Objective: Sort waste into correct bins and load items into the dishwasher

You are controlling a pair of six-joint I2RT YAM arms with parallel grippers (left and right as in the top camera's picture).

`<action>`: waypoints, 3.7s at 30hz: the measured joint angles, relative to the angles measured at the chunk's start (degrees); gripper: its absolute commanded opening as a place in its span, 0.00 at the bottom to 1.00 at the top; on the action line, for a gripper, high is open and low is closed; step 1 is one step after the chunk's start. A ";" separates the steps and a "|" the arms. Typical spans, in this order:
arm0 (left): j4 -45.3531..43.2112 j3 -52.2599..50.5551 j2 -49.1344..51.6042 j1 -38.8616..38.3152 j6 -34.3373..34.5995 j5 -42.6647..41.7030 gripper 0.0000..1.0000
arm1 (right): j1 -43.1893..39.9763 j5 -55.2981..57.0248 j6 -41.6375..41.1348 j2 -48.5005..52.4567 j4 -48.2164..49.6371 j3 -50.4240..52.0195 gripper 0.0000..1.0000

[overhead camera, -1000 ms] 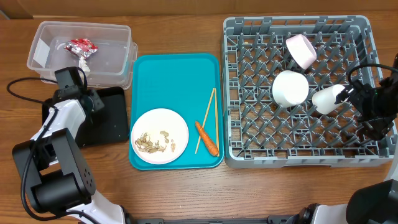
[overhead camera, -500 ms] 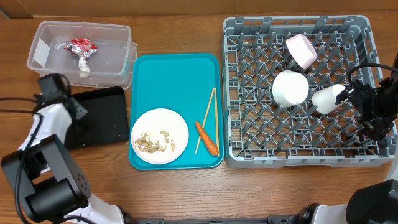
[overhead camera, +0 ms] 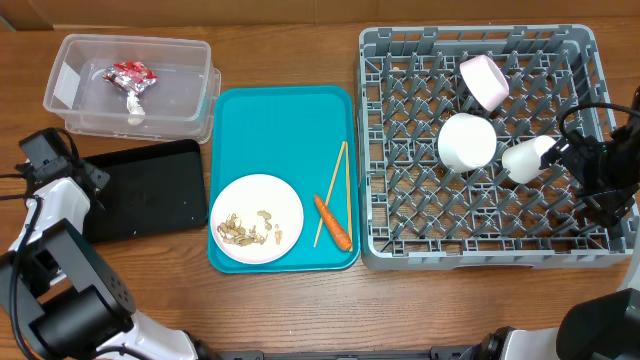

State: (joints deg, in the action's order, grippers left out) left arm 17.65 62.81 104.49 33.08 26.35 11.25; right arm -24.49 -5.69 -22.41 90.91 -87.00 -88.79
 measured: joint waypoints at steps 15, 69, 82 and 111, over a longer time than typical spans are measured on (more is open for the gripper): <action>-18.84 0.35 8.98 -0.11 0.55 -10.32 0.15 | 0.00 0.13 -0.02 0.00 -0.85 0.00 0.99; 31.30 0.68 -17.18 -46.40 -14.97 -26.86 0.57 | 0.00 0.13 2.58 0.00 -1.05 0.04 1.00; 37.42 0.66 -7.15 -61.61 -12.24 -18.23 0.33 | 0.00 0.15 2.80 0.00 -1.07 0.04 1.00; 36.61 2.08 1.55 -62.51 -11.52 -14.84 0.04 | 0.00 0.15 2.82 0.00 -1.03 0.04 1.00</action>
State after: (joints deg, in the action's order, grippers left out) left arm 54.26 64.88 106.04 -29.43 14.83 -3.60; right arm -24.49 -5.54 -19.59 90.91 -88.03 -88.75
